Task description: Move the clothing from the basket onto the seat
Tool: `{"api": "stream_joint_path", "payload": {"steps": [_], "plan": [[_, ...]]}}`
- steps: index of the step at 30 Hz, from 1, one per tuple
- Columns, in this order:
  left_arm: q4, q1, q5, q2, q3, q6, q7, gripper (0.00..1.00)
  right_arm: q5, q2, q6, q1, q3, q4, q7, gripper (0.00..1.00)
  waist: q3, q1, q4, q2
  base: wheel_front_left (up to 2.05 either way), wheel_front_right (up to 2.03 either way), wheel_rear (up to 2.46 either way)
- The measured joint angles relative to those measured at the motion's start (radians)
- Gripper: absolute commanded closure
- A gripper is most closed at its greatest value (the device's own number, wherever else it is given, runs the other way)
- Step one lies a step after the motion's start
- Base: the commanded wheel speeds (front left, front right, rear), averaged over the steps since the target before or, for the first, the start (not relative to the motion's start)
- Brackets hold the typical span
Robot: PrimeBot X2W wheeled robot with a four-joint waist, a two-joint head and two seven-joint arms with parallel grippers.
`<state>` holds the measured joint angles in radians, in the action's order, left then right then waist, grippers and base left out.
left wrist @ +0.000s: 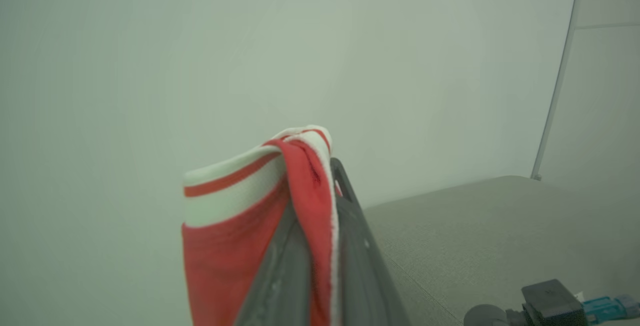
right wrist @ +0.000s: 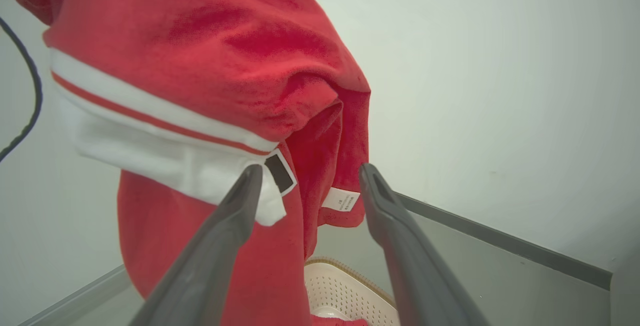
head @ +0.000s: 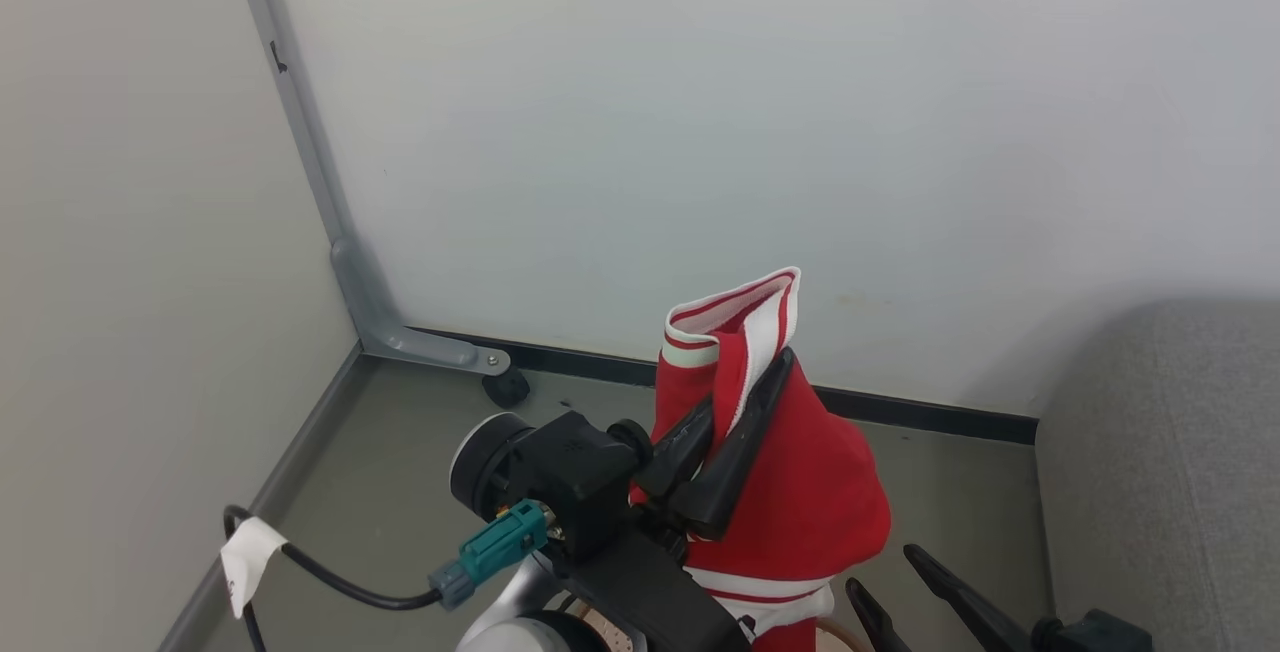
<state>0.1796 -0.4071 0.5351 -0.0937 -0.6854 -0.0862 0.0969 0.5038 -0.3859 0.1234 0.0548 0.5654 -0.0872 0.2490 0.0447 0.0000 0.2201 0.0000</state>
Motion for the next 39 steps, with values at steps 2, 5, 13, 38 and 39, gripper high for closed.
{"api": "stream_joint_path", "payload": {"steps": [2,5,13,38,39], "plan": [[0.008,0.0,0.0,0.0,-0.005,0.007,0.004,1.0,0.007,0.001,0.0,0.026,0.018,-0.013,0.0,0.0,0.001,0.0,0.011,0.0,0.0,0.0,0.0],[0.022,-0.001,0.0,0.001,-0.013,0.008,0.009,1.0,0.032,-0.021,0.0,0.072,0.083,-0.013,0.0,0.0,0.001,0.0,0.027,0.0,0.0,0.0,0.0],[0.037,-0.012,0.0,0.003,-0.033,0.017,0.017,1.0,0.133,-0.124,0.0,0.22,0.294,0.019,0.0,0.0,-0.005,0.0,0.066,0.0,0.0,0.0,0.0],[0.057,-0.019,-0.002,0.001,-0.027,0.014,0.035,1.0,0.319,-0.205,0.0,0.433,0.55,0.165,0.0,1.0,-0.023,0.0,0.092,0.0,0.0,0.0,0.0],[0.057,-0.019,-0.002,0.0,-0.025,0.013,0.035,1.0,0.326,-0.206,0.0,0.433,0.551,0.168,0.0,1.0,-0.024,0.0,0.091,0.0,0.0,0.0,0.0]]}}
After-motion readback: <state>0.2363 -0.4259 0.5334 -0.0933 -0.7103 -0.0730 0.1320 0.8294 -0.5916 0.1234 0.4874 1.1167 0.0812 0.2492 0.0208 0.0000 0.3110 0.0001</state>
